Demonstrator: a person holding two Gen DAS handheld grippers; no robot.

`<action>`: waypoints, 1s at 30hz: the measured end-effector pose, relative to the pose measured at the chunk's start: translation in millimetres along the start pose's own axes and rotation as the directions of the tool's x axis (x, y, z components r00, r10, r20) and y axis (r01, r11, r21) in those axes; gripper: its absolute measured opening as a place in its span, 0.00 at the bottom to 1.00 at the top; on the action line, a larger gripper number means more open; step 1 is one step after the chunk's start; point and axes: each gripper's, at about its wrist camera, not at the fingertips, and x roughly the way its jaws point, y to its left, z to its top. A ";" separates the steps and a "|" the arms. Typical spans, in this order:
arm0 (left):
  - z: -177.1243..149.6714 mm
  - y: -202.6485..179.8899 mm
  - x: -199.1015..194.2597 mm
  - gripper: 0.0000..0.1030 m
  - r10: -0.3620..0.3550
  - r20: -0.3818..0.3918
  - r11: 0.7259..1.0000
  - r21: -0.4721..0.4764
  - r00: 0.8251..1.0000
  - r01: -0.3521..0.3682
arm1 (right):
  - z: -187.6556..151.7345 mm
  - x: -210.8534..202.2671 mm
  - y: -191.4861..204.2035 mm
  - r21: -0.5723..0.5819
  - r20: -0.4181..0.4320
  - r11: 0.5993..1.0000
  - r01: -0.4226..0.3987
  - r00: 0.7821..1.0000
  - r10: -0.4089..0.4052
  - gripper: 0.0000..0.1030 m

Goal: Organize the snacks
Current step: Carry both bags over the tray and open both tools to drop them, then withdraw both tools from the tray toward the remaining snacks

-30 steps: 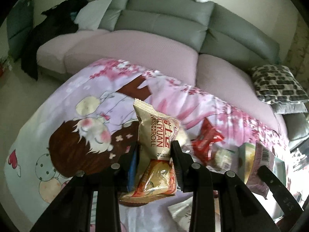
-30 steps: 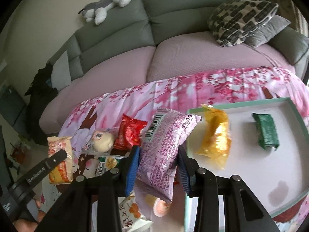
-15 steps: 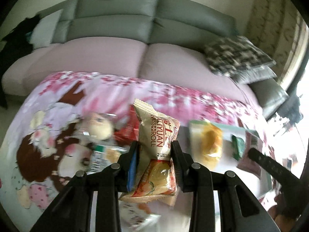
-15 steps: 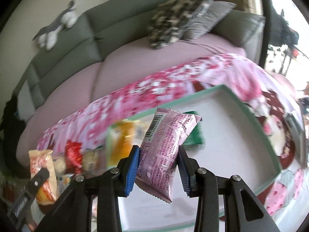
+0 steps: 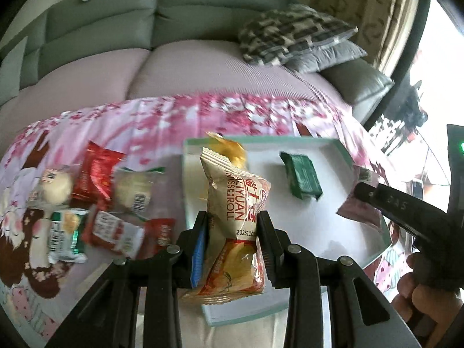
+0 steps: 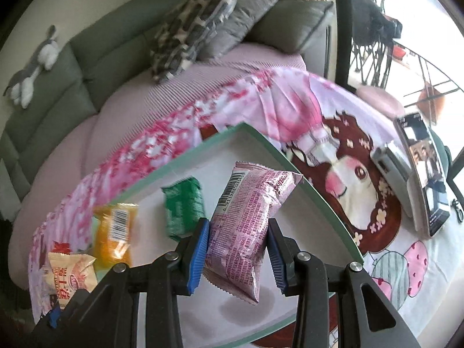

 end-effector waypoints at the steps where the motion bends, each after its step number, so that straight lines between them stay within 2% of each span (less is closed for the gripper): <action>1: -1.6 -3.6 5.1 0.35 -0.003 -0.013 1.000 0.005 1.000 0.004 | -0.7 4.7 -1.1 0.002 -0.013 1.000 0.002 1.000 -0.002 0.41; 7: -12.2 -18.4 35.2 0.35 -0.013 -0.094 0.999 0.036 0.995 0.016 | -6.1 25.6 -2.0 0.004 -0.075 1.000 0.009 0.997 -0.008 0.41; 13: -20.4 -26.5 55.0 0.35 -0.004 -0.149 0.998 0.054 0.989 0.012 | -5.5 26.9 -0.6 -0.001 -0.078 1.000 0.008 0.997 -0.008 0.42; 22: -20.4 -22.8 60.5 0.36 -0.013 -0.161 0.999 0.032 0.987 0.019 | -5.7 28.9 0.5 0.000 -0.088 1.000 0.020 0.996 -0.020 0.43; 26: -18.9 -20.6 59.1 0.44 0.009 -0.171 0.999 0.031 0.985 -0.003 | -5.2 26.7 -1.0 0.017 -0.086 1.000 0.011 0.996 -0.009 0.63; 30: -16.4 -17.3 54.2 0.51 0.016 -0.164 1.000 0.022 0.986 -0.013 | -4.4 23.2 -0.7 0.016 -0.082 1.000 0.009 0.997 -0.008 0.65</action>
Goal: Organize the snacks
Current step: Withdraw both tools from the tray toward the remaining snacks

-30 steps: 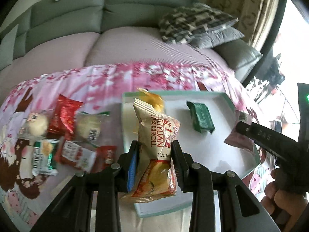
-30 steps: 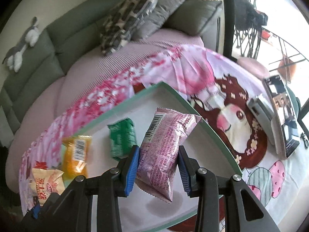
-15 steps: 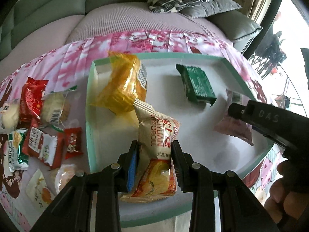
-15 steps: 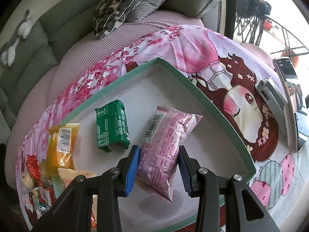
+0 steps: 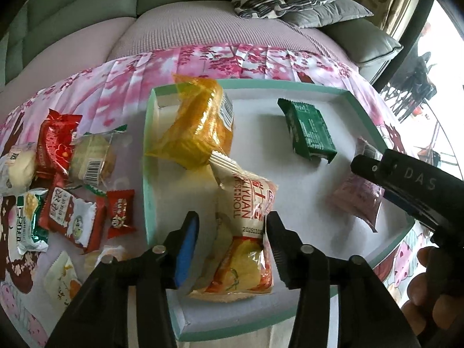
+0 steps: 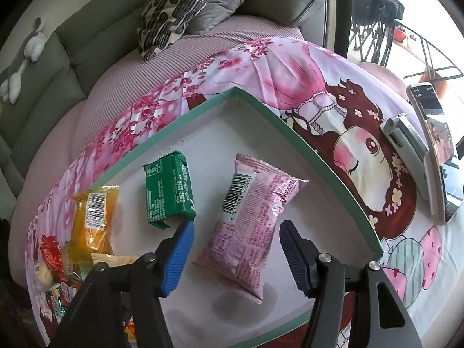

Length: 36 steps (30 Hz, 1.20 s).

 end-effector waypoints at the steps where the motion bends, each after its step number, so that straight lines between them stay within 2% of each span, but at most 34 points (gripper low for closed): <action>1: 0.3 0.8 -2.2 0.54 -0.001 0.004 1.000 -0.003 1.000 0.001 | -0.2 -0.1 0.0 0.000 -0.001 1.000 -0.002 1.000 0.002 0.68; 3: 0.6 1.9 -7.1 0.59 0.001 0.013 1.000 -0.003 1.000 -0.001 | -0.4 -1.0 1.1 -0.004 0.000 1.000 -0.005 1.000 0.005 0.77; 7: 2.4 5.7 -15.6 0.62 0.026 0.039 1.000 -0.012 0.999 -0.026 | -0.4 -4.6 5.6 -0.024 0.012 1.000 -0.009 1.000 0.009 0.78; 9: 3.2 9.1 -19.5 0.64 0.043 0.053 0.999 -0.021 0.998 -0.042 | -0.8 -6.5 8.2 -0.033 0.018 0.999 -0.006 1.000 0.006 0.82; 10: 3.6 11.5 -22.0 0.69 0.058 0.061 0.998 -0.027 0.996 -0.056 | -0.9 -7.2 9.7 -0.037 0.021 0.999 -0.004 1.000 0.005 0.88; 12: 4.3 15.8 -27.3 0.79 0.082 0.083 0.996 -0.038 0.993 -0.079 | -1.5 -8.9 12.8 -0.047 0.027 0.999 -0.004 1.000 0.006 0.93; 17: 5.6 38.8 -40.8 0.79 0.137 0.139 0.985 -0.123 0.981 -0.121 | -2.9 -12.6 20.3 -0.075 0.042 0.997 0.000 0.999 0.003 0.97; 20: 3.3 63.9 -47.1 0.82 0.211 0.158 0.961 -0.215 0.965 -0.175 | -3.9 -14.7 25.1 -0.090 0.051 0.996 0.000 0.999 0.005 1.00; 22: 3.0 80.5 -50.9 0.90 0.244 0.163 0.943 -0.272 0.956 -0.194 | -4.8 -16.8 28.9 -0.101 0.058 0.995 -0.005 0.998 0.011 1.00; 27: -2.7 124.9 -58.3 0.91 0.324 0.144 0.882 -0.403 0.935 -0.244 | -7.4 -23.4 39.2 -0.133 0.085 0.991 -0.003 0.996 0.014 1.00; 31: -11.8 157.5 -64.8 0.95 0.389 0.126 0.832 -0.473 0.913 -0.289 | -10.0 -34.0 48.4 -0.141 0.123 0.990 -0.008 0.992 0.025 1.00; 36: -23.2 191.9 -76.1 0.96 0.452 0.113 0.776 -0.539 0.885 -0.328 | -15.5 -47.9 67.4 -0.187 0.173 0.982 -0.040 0.982 0.073 1.00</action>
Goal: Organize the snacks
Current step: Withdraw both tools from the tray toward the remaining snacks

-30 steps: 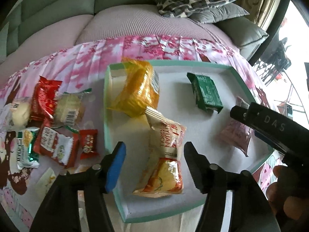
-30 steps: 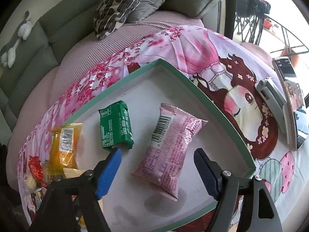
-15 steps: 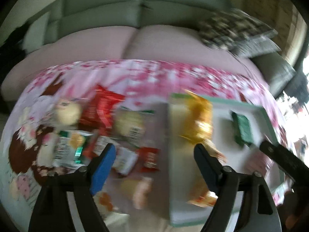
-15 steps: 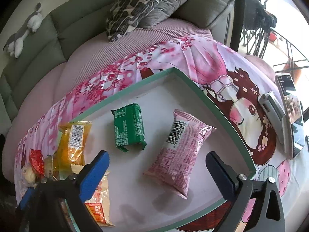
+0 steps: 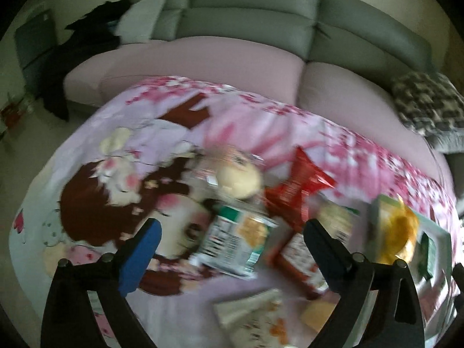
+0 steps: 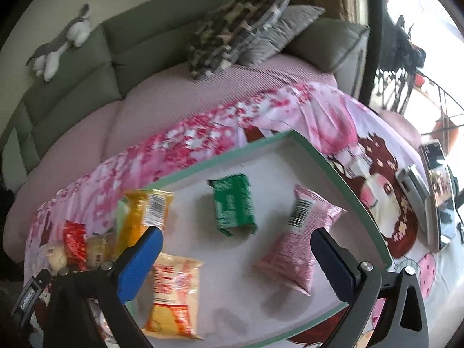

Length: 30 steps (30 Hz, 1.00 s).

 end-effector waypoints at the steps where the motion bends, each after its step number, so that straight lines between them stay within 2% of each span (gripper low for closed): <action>1: 1.6 8.5 0.0 0.96 0.008 0.005 1.000 -0.017 1.000 -0.008 | -0.5 -1.3 3.5 -0.004 0.007 1.000 -0.004 1.000 0.004 1.00; 7: 6.6 46.4 -4.9 0.96 0.050 0.043 0.995 -0.092 0.998 -0.046 | -7.1 -9.8 31.8 -0.055 0.055 0.996 -0.072 0.996 0.075 1.00; 11: 7.4 65.2 -10.0 0.96 0.068 0.064 0.990 -0.127 0.996 -0.059 | -14.1 -11.7 53.1 -0.098 0.049 0.989 -0.113 0.992 0.118 1.00; 21: 5.9 99.8 -13.5 0.96 0.085 0.061 0.984 -0.161 0.994 -0.074 | -45.0 -5.4 105.5 -0.197 -0.081 0.949 -0.244 0.969 0.233 1.00; 25: 4.0 106.2 -13.8 0.96 0.072 0.040 0.987 -0.148 0.997 -0.065 | -56.6 -2.7 120.8 -0.244 -0.124 0.935 -0.257 0.965 0.232 1.00; 30: -3.5 97.7 -8.1 0.96 0.021 -0.021 0.996 -0.083 1.000 -0.023 | -69.3 1.9 132.7 -0.272 -0.184 0.920 -0.280 0.954 0.236 1.00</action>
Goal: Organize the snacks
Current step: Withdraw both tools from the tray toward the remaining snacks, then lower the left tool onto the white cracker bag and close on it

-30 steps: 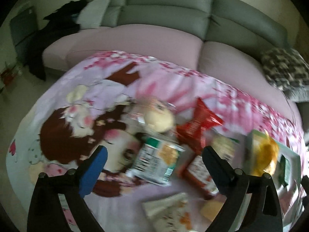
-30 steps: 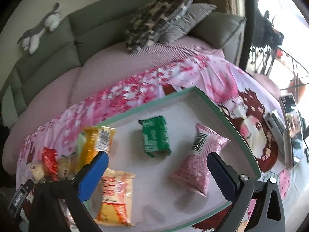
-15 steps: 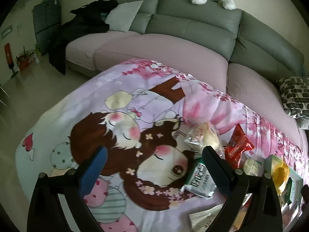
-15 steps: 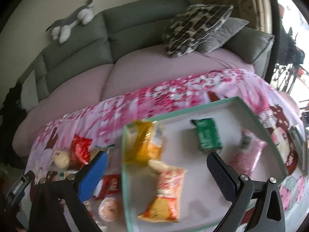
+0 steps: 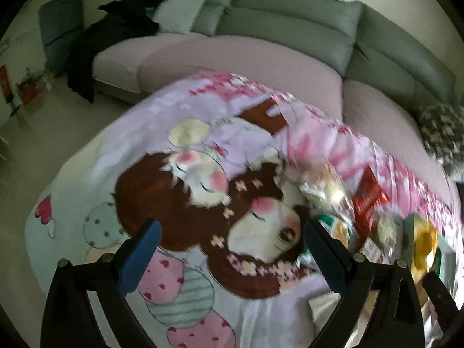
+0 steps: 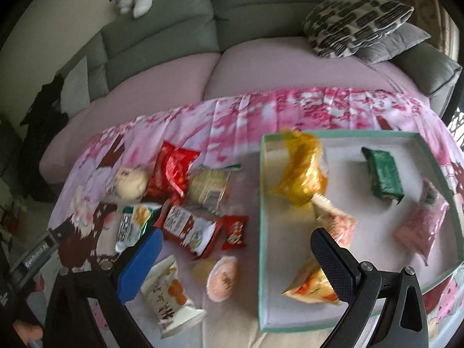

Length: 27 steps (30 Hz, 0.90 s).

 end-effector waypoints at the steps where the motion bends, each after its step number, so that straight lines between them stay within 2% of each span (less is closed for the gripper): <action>1: -3.2 -4.2 1.7 0.96 -0.017 -0.019 1.000 0.021 1.000 0.018 | -1.4 2.1 1.4 -0.005 -0.012 1.000 0.000 1.000 -0.001 1.00; 7: -16.2 -28.2 7.6 0.96 -0.085 -0.100 0.990 0.105 0.991 0.095 | -10.8 9.3 3.8 -0.015 -0.062 1.000 0.020 0.998 -0.021 1.00; 13: -29.8 -35.8 11.0 0.96 -0.133 -0.169 0.985 0.086 0.977 0.149 | -19.7 11.5 -1.8 -0.013 -0.096 0.998 0.065 0.993 -0.065 1.00; 19: -44.6 -41.7 19.0 0.96 -0.178 -0.260 0.980 0.041 0.949 0.195 | -22.1 10.7 -23.9 0.072 -0.133 0.994 0.086 0.988 -0.076 1.00; 23: -53.6 -53.7 20.9 0.96 -0.184 -0.284 0.975 0.069 0.941 0.212 | -20.7 7.8 -34.8 0.103 -0.128 0.989 0.107 0.987 -0.093 1.00; 27: -64.3 -71.2 26.0 0.96 -0.191 -0.323 0.965 0.111 0.927 0.238 | -19.2 8.4 -40.7 0.121 -0.135 0.988 0.093 0.988 -0.077 1.00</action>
